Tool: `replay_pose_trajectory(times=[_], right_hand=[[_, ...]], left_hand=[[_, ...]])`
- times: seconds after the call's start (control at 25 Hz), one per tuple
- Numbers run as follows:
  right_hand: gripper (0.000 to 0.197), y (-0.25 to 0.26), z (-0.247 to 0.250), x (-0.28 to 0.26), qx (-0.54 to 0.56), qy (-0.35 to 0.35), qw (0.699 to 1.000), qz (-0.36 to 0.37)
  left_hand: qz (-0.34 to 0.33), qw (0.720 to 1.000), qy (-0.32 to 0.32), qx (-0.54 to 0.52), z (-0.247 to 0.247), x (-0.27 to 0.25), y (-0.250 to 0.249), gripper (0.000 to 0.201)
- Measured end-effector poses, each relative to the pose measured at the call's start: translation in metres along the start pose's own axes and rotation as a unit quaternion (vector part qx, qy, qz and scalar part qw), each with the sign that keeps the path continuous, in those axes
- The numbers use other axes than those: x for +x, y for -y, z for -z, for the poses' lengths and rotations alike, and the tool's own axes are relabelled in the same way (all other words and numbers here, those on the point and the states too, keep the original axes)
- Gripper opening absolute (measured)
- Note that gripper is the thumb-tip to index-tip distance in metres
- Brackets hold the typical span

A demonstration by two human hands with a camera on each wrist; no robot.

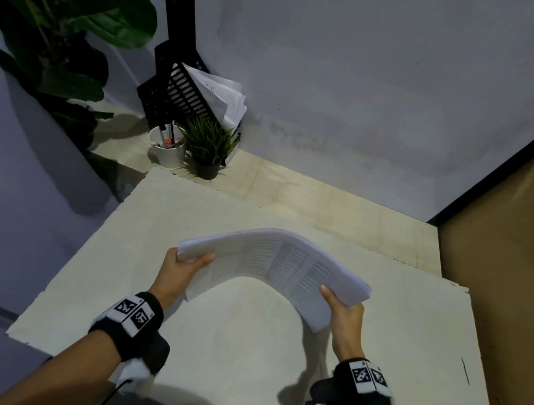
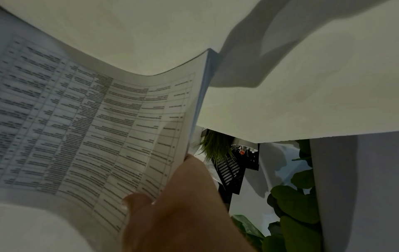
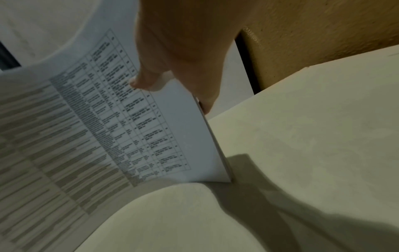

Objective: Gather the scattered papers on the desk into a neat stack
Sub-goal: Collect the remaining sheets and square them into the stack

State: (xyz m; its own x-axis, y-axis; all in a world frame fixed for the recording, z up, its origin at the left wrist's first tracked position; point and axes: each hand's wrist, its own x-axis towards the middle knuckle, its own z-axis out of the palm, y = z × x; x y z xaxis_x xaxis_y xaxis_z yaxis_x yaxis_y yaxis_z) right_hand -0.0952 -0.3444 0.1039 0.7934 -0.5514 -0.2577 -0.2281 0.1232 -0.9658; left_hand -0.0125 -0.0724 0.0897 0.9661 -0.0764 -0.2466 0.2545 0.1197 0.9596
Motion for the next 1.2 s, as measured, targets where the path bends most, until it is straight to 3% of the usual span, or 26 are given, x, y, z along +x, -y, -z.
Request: replay_pose_trajectory(times=[0.08,0.2,0.32,0.36,0.44,0.48,0.56,0.64,0.84,1.08,1.16,1.2], right_hand=[[0.014,0.015,0.000,0.002,-0.025,-0.021,0.999,-0.012],[0.010,0.063,0.005,0.008,-0.131,-0.014,0.989,0.060],[0.040,0.122,0.008,0.003,-0.252,0.033,0.953,0.166],[0.044,0.138,0.007,0.000,-0.289,0.035,0.939,0.186],[0.029,0.161,-0.002,-0.008,-0.369,0.046,0.900,0.229],[0.016,0.170,-0.009,-0.012,-0.418,0.057,0.873,0.245],[0.012,0.183,-0.028,-0.019,-0.503,0.087,0.810,0.287],[0.013,0.190,-0.049,-0.028,-0.546,0.116,0.766,0.319],[0.012,0.193,-0.079,-0.039,-0.609,0.160,0.699,0.339],[0.019,0.206,-0.053,-0.025,-0.609,0.145,0.722,0.293],[0.013,0.204,-0.033,-0.009,-0.587,0.151,0.750,0.267],[0.013,0.199,-0.024,-0.002,-0.548,0.165,0.780,0.255]], left_hand=[[0.003,1.000,0.005,0.004,0.003,0.001,-0.007,0.046],[0.001,0.997,0.042,0.066,0.016,0.007,-0.034,0.025],[-0.022,0.975,0.113,0.192,0.031,0.024,-0.062,0.013],[-0.029,0.965,0.135,0.224,0.032,0.029,-0.070,0.008],[-0.032,0.938,0.173,0.297,0.026,0.035,-0.081,0.009],[-0.032,0.921,0.195,0.335,0.019,0.037,-0.083,0.010],[-0.049,0.893,0.234,0.381,-0.005,0.033,-0.092,0.005],[-0.076,0.897,0.235,0.367,-0.030,0.030,-0.100,0.014],[-0.139,0.931,0.218,0.257,-0.066,0.015,-0.123,0.028],[-0.165,0.964,0.154,0.139,-0.051,0.004,-0.119,0.029],[-0.162,0.971,0.135,0.108,-0.042,0.002,-0.118,0.027],[-0.157,0.974,0.130,0.095,-0.039,0.002,-0.117,0.032]])
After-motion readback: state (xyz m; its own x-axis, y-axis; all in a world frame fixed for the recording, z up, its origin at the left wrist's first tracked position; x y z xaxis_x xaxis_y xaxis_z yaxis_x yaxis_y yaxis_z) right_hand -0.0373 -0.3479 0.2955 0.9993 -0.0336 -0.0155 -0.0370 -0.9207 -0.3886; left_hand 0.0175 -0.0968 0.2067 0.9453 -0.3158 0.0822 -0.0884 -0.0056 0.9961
